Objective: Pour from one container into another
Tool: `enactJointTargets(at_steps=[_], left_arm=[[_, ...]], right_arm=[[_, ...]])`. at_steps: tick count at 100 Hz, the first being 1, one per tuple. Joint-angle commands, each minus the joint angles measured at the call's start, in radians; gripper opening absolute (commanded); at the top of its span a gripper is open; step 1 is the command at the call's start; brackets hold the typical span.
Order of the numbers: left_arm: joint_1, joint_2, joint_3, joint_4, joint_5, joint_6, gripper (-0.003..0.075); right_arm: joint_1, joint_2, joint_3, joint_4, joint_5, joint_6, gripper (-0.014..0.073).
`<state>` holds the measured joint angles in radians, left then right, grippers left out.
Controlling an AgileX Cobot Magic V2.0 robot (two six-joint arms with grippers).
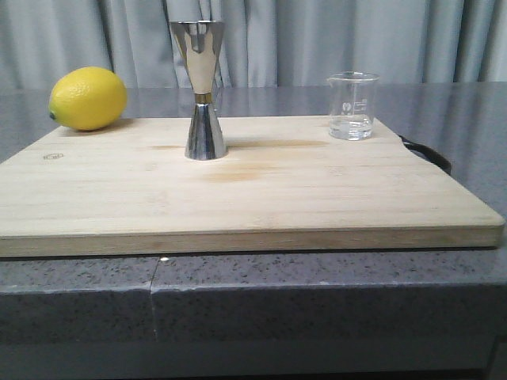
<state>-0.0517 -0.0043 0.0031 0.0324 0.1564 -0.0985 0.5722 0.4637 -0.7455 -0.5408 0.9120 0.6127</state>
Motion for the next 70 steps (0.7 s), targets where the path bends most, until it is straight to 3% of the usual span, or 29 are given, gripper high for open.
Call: enactJointTargets(at_steps=[1,11,70], left_arm=[[0.002,-0.025,0.037,-0.064,-0.102,0.125,-0.0019],[0.002,-0.025,0.037,-0.111,-0.116,0.223,-0.0019],[0.002,-0.025,0.037,-0.073,-0.118,0.223,-0.0019]], right_arm=[[-0.001,0.007,-0.033,-0.047,-0.059,-0.009,-0.0075],[-0.001,0.007,-0.033,-0.047,-0.059,-0.009,-0.0075],[-0.001,0.007,-0.033,-0.047,-0.059,-0.009,-0.0075]])
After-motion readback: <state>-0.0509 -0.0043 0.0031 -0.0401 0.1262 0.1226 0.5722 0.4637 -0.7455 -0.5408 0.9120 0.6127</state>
